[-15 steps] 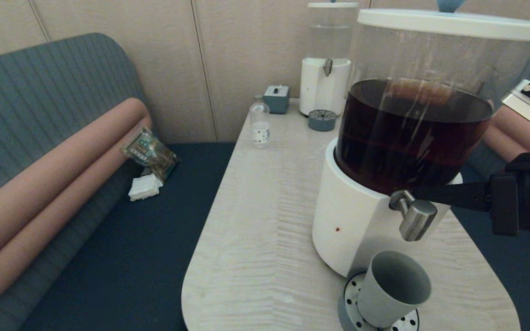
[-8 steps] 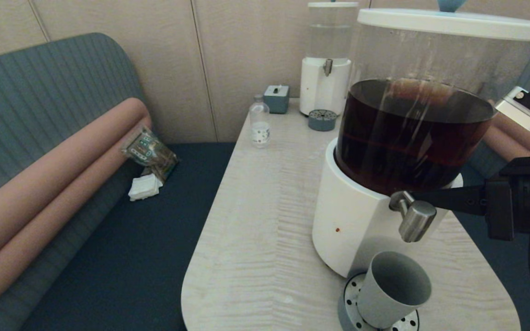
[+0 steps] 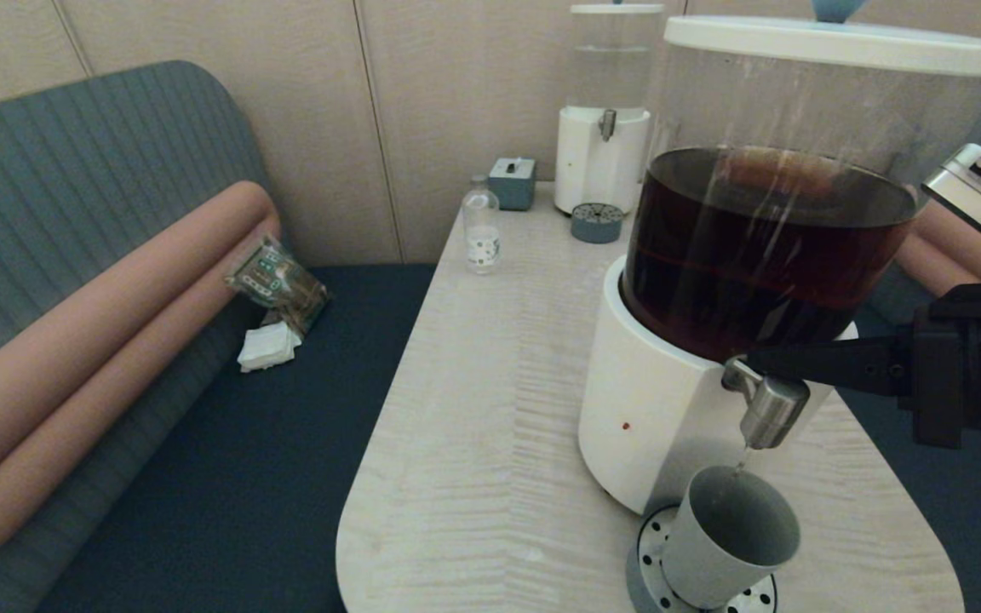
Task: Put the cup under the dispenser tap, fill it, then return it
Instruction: Turn on the faucet
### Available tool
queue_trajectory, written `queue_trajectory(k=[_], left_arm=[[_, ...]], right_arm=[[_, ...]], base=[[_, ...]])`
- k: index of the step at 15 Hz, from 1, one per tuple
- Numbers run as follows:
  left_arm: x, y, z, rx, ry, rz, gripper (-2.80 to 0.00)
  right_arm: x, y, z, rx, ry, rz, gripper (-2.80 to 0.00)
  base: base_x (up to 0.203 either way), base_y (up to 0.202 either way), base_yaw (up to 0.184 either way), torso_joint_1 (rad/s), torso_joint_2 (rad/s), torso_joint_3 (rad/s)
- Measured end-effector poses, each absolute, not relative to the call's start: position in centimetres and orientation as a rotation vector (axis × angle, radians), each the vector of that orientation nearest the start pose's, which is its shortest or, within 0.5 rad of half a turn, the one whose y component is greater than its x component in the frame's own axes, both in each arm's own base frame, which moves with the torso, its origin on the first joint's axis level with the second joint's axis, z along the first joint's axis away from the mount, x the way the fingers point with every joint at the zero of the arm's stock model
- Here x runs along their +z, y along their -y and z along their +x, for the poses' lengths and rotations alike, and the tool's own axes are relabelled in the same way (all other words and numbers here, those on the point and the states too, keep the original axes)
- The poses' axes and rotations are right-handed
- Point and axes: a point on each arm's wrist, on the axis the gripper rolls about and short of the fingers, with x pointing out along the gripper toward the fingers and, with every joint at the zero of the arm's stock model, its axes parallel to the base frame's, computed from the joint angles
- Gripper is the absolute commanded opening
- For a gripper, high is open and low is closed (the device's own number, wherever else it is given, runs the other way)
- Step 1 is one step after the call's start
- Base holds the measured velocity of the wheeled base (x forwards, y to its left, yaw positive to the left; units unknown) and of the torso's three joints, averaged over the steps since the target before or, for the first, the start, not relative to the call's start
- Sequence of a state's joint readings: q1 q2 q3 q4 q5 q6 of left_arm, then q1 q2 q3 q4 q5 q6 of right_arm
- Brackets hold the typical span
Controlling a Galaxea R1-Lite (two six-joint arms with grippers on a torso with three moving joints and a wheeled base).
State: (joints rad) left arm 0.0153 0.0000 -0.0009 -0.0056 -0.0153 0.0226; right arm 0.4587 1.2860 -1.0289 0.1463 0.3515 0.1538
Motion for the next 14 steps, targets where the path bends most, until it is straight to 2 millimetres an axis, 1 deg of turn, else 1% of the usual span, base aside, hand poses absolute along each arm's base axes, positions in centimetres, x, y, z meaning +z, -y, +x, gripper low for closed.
queue_trajectory(k=[14], left_arm=[[7.63,0.07,-2.29,0.0,0.006,0.023,-2.8]], right_arm=[[27.76,-9.31,16.65,0.793,-0.452,0.123,-2.8]], base=[[0.0,0.0,0.0,0.0,0.0,0.0]])
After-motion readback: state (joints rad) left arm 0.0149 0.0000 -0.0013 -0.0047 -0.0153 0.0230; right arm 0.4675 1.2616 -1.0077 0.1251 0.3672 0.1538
